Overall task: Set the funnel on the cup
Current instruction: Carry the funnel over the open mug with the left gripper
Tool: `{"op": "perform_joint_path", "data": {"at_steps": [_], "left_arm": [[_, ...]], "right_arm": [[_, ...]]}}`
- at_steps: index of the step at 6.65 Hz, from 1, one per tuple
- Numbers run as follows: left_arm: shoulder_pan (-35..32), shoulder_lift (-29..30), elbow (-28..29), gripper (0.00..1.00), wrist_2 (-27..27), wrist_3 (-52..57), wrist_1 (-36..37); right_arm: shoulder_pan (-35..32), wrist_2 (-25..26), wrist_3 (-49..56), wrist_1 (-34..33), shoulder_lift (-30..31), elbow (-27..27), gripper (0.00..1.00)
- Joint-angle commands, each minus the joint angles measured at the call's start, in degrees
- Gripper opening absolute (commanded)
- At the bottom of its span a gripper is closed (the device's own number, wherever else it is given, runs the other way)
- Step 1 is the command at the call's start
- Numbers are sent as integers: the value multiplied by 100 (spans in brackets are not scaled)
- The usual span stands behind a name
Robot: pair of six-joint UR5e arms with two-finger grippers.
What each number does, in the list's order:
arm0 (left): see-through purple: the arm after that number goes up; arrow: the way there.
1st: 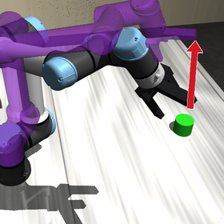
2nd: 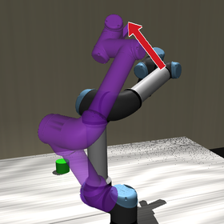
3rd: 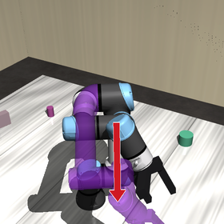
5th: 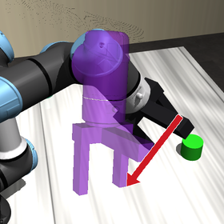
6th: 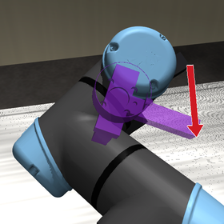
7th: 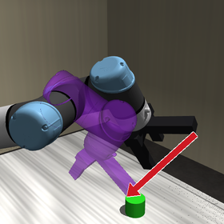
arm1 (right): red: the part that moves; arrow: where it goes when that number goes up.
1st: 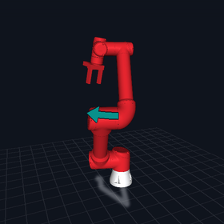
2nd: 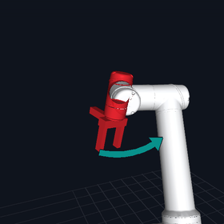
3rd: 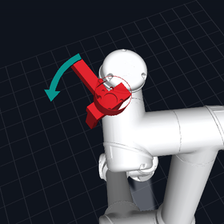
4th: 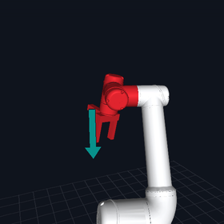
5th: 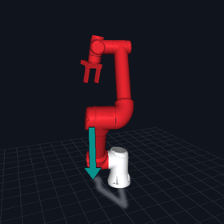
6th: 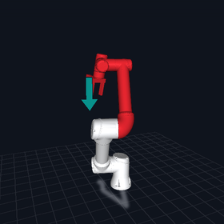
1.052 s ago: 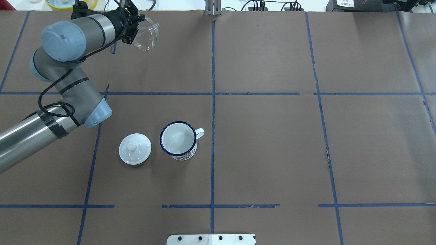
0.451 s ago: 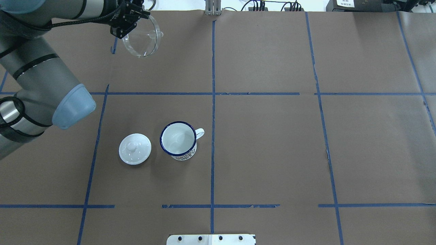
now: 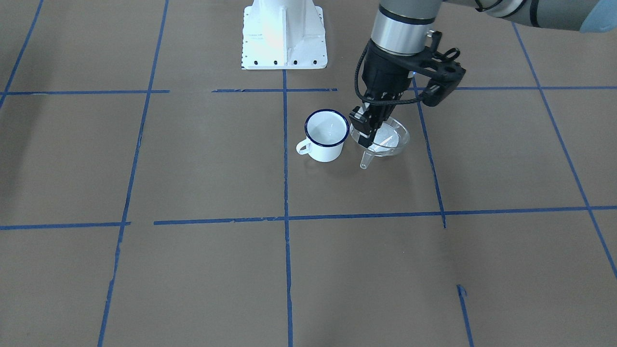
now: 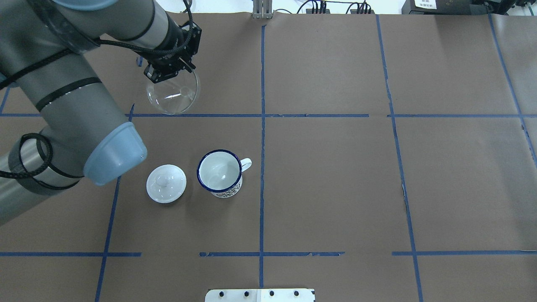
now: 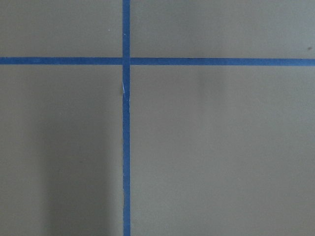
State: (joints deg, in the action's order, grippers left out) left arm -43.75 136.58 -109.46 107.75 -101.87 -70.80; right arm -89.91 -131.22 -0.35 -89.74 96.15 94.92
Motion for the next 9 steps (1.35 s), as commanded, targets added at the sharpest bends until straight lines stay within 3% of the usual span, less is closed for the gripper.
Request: {"op": "perform_joint_path", "data": {"at_steps": [1, 3, 5, 9], "left_arm": [[331, 910, 196, 0, 411, 1025, 1843], [708, 1134, 933, 0, 431, 1073, 1738], [894, 994, 1425, 0, 387, 1073, 1036], [1201, 714, 1480, 0, 396, 1064, 640]], "right_arm": [[0, 0, 0, 0, 0, 0, 100], [0, 0, 0, 0, 0, 0, 100], [0, 0, 0, 0, 0, 0, 100], [0, 0, 0, 0, 0, 0, 100]]}}
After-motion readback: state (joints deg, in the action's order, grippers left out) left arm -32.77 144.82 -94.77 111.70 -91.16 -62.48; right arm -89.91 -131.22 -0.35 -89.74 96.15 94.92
